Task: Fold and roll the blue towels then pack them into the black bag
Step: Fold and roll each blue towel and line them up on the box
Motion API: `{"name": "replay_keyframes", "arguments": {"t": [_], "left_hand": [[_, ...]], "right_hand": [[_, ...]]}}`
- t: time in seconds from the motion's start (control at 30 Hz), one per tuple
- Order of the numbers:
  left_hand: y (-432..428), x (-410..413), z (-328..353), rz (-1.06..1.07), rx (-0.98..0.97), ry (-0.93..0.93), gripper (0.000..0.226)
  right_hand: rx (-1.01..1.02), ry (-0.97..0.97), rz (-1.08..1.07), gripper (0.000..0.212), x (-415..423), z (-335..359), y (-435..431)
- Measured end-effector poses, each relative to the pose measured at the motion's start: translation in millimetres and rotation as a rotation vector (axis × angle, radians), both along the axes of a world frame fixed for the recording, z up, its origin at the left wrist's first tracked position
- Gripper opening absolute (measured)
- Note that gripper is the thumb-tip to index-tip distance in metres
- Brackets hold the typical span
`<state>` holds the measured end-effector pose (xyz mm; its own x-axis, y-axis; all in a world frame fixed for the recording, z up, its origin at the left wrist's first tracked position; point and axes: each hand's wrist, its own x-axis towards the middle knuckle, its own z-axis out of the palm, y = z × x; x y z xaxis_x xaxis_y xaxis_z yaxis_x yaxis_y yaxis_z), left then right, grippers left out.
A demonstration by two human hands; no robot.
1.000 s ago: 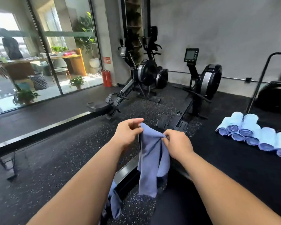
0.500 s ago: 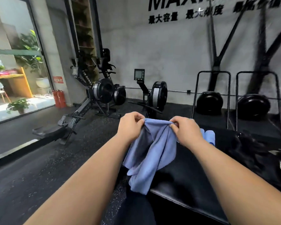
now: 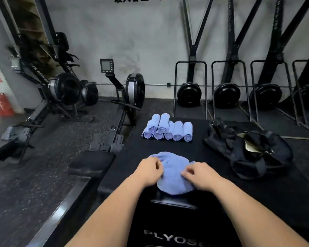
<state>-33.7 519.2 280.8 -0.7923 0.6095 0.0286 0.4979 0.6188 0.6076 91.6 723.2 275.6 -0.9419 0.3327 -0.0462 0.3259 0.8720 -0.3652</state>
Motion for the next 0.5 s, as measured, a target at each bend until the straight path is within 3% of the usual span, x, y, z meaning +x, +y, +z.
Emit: {"name": "replay_keyframes", "arguments": {"t": [0.1,0.17,0.27,0.33,0.43,0.5], "left_hand": [[-2.8,10.1,-45.1,-0.052,-0.128,-0.106,0.021],[-0.7,10.3,-54.6,-0.012,-0.122,-0.099,0.022],[6.7,5.3,-56.9,0.001,-0.168,0.141,0.021],[12.2,0.1,-59.3,-0.036,-0.202,0.269,0.032],[17.9,-10.5,-68.5,-0.118,-0.127,0.272,0.052],[23.6,-17.3,-74.9,-0.199,-0.068,0.299,0.056]], "right_hand": [[0.062,-0.135,-0.005,0.057,11.7,-39.8,-1.9],[0.156,-0.032,-0.057,0.048,10.6,-44.2,-0.8],[0.183,0.166,-0.096,0.024,1.8,-42.4,-1.1],[0.15,0.157,-0.048,0.04,-7.6,-46.0,-1.3],[0.124,0.112,-0.037,0.036,-16.0,-55.0,-5.5],[0.205,0.114,-0.056,0.052,-16.5,-61.1,-7.7]]}}
